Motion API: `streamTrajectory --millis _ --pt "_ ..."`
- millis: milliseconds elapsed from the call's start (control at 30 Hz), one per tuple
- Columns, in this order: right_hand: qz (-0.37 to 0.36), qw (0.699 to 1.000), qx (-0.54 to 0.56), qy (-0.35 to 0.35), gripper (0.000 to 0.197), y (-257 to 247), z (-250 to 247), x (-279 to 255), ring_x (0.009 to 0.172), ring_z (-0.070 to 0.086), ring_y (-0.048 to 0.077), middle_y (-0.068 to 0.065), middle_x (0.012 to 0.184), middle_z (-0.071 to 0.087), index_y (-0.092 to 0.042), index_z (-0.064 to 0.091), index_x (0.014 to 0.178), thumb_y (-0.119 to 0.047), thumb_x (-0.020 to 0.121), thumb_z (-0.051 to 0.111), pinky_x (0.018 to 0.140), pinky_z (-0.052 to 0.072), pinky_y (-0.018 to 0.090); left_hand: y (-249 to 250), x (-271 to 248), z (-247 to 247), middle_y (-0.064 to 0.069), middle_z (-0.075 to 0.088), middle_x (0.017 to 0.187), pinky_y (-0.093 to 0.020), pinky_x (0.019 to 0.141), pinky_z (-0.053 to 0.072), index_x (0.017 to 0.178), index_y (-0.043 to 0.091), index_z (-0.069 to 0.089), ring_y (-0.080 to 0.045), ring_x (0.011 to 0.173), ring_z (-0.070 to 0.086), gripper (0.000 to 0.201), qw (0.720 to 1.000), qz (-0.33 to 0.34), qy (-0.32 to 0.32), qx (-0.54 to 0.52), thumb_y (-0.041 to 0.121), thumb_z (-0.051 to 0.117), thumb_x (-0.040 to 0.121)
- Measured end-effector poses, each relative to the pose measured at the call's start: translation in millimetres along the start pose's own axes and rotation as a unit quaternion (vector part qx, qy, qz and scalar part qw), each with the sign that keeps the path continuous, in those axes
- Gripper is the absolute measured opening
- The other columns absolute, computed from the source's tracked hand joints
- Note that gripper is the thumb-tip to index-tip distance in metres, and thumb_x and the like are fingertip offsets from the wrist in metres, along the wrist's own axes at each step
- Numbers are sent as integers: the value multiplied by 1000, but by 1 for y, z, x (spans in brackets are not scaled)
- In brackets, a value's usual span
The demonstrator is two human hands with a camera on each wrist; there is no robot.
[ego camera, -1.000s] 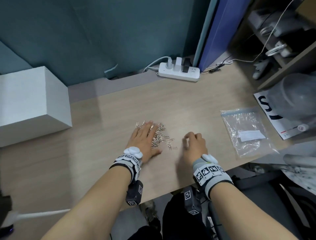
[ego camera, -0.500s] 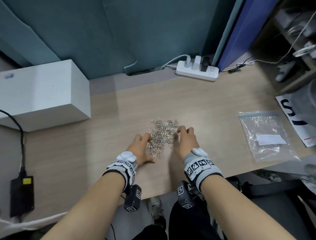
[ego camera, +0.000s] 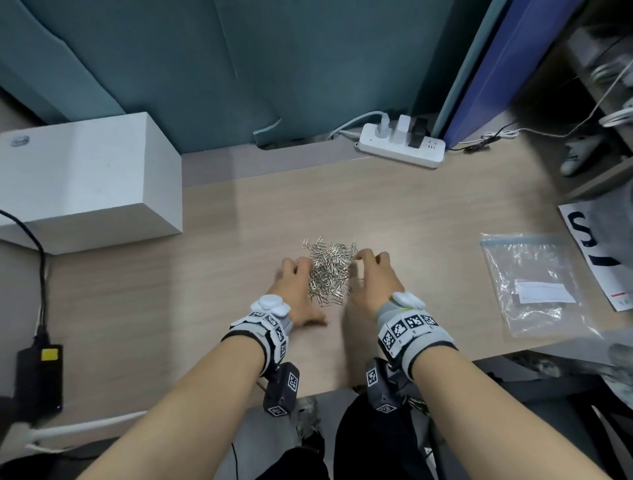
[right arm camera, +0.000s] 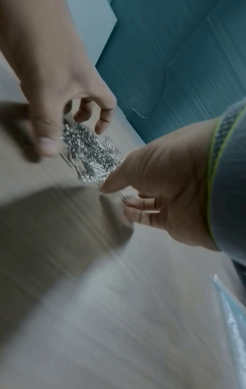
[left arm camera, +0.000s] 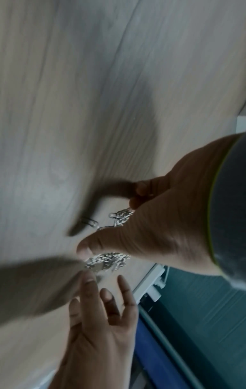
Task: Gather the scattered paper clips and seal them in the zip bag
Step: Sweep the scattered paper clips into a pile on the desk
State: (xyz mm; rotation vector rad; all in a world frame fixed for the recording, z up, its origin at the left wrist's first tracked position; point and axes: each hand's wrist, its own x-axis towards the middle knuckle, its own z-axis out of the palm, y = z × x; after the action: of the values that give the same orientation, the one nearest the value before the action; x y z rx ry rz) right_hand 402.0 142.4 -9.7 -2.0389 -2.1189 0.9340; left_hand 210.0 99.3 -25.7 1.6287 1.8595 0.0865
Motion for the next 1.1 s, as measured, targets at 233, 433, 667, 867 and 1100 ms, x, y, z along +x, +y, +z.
streamTrajectory --millis 233,433,667,867,1100 --pt "2 1000 2 -27 46 -9 14 1 80 62 36 7 116 50 -28 46 119 -7 82 65 72 51 37 9 23 2 -4 43 125 -43 100 51 130 27 37 -28 114 54 99 998 -25 32 -49 43 98 54" --pt "-19 999 -44 17 55 -6 -2 22 113 48 30 5 126 41 -29 43 128 -17 79 65 84 49 41 11 41 -22 -1 53 123 -42 89 48 126 27 53 -26 107 55 53 984 16 164 68 52 72 84" --pt "-47 993 -49 -98 71 -7 -7 28 130 40 29 1 141 39 -33 40 147 -18 82 63 104 44 47 13 55 -22 -1 55 128 -40 92 49 135 29 56 -28 112 54 52 994 17 77 72 7 53 88" --pt "40 997 -58 9 49 25 -49 12 133 41 30 5 146 41 -27 42 147 -24 98 47 105 41 45 50 48 -34 -1 57 124 -37 92 40 128 27 58 -26 112 52 49 983 56 92 147 8 55 82" --pt "211 972 -88 45 65 124 -123 27 142 33 36 14 155 35 -26 26 154 -33 94 51 111 38 49 136 78 -37 1 53 125 -36 94 43 121 29 59 -27 110 51 44 986 105 -2 126 5 49 86"
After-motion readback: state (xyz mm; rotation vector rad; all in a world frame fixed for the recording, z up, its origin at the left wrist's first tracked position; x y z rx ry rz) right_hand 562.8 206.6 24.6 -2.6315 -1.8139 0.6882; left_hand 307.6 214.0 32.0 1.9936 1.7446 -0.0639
